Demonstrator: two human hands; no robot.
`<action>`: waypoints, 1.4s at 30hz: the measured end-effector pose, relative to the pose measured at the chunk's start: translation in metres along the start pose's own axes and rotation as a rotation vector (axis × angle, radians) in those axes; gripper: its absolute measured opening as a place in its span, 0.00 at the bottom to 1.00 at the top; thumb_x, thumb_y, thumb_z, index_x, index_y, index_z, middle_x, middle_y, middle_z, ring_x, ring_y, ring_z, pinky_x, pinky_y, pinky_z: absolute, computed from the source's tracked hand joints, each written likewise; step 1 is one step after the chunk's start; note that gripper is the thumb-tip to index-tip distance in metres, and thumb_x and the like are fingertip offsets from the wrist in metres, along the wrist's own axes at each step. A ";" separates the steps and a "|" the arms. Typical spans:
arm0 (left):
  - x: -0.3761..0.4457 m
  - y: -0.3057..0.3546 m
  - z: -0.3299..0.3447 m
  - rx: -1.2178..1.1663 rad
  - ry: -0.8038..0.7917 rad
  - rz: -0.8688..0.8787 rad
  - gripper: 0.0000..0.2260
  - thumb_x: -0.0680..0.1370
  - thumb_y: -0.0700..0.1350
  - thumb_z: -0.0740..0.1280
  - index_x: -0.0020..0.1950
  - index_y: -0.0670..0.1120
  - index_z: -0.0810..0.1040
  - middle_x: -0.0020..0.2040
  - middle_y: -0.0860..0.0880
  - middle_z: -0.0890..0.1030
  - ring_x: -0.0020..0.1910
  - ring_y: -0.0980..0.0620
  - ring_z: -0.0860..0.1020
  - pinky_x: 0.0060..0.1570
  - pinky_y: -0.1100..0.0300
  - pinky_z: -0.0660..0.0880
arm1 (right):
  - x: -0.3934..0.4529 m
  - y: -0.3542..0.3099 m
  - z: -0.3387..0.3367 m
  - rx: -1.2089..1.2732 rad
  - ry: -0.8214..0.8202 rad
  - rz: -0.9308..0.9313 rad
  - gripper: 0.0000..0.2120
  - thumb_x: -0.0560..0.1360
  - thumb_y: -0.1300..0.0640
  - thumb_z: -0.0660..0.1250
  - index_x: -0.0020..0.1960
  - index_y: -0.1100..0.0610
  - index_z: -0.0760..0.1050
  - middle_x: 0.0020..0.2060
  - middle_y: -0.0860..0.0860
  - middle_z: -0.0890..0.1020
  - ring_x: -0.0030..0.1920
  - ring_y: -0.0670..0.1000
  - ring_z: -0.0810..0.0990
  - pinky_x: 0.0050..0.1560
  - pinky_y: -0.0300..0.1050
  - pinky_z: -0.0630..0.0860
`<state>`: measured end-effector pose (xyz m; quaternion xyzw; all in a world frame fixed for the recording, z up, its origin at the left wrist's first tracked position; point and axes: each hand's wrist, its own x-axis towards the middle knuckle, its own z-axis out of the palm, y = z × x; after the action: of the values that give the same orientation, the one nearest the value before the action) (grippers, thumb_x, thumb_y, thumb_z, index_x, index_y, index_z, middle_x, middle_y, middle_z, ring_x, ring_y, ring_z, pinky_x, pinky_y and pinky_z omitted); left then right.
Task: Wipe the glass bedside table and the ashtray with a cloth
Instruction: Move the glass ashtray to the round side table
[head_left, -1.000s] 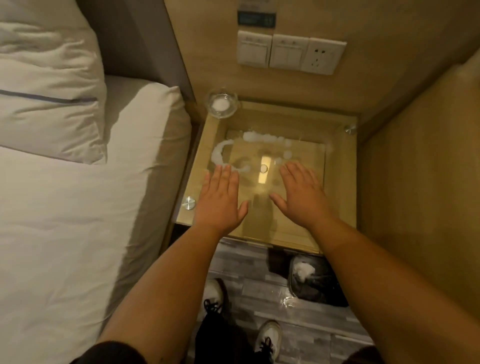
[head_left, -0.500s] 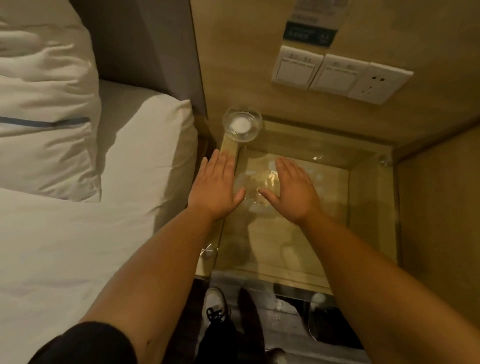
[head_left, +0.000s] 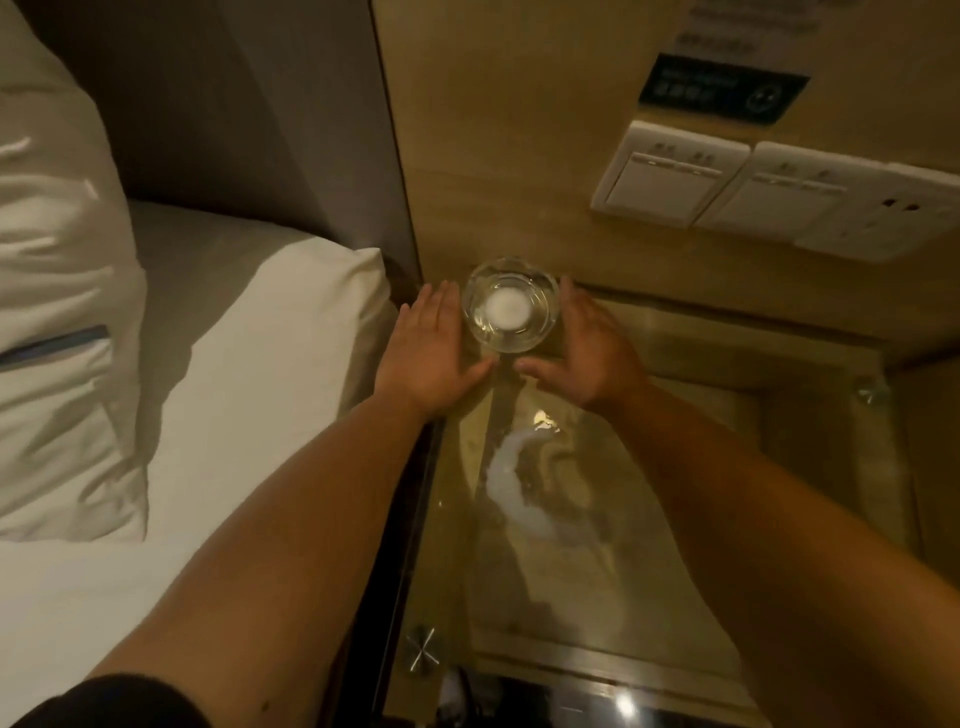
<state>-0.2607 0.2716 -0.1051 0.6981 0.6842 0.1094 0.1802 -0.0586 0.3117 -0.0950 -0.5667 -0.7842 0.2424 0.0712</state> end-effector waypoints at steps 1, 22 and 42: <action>0.005 -0.003 0.002 -0.023 -0.006 0.001 0.43 0.75 0.63 0.65 0.78 0.41 0.49 0.78 0.42 0.55 0.77 0.45 0.49 0.75 0.49 0.48 | 0.007 0.001 0.002 -0.002 -0.008 -0.006 0.54 0.67 0.36 0.71 0.77 0.59 0.45 0.77 0.58 0.55 0.76 0.56 0.53 0.75 0.51 0.52; -0.012 0.113 -0.074 -0.315 -0.051 0.203 0.38 0.69 0.62 0.74 0.72 0.51 0.63 0.67 0.48 0.74 0.65 0.47 0.71 0.61 0.47 0.72 | -0.086 -0.002 -0.112 0.163 0.209 0.096 0.51 0.61 0.36 0.75 0.75 0.52 0.54 0.68 0.54 0.72 0.67 0.56 0.69 0.66 0.55 0.68; -0.136 0.477 -0.089 -0.295 -0.300 0.823 0.41 0.64 0.67 0.72 0.72 0.51 0.65 0.65 0.50 0.76 0.62 0.48 0.74 0.59 0.49 0.73 | -0.428 0.102 -0.292 0.167 0.638 0.678 0.55 0.57 0.25 0.71 0.75 0.48 0.54 0.69 0.51 0.70 0.67 0.52 0.70 0.64 0.55 0.71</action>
<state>0.1348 0.1464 0.1804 0.8867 0.2936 0.1658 0.3164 0.2907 0.0283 0.1825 -0.8293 -0.4716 0.1280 0.2710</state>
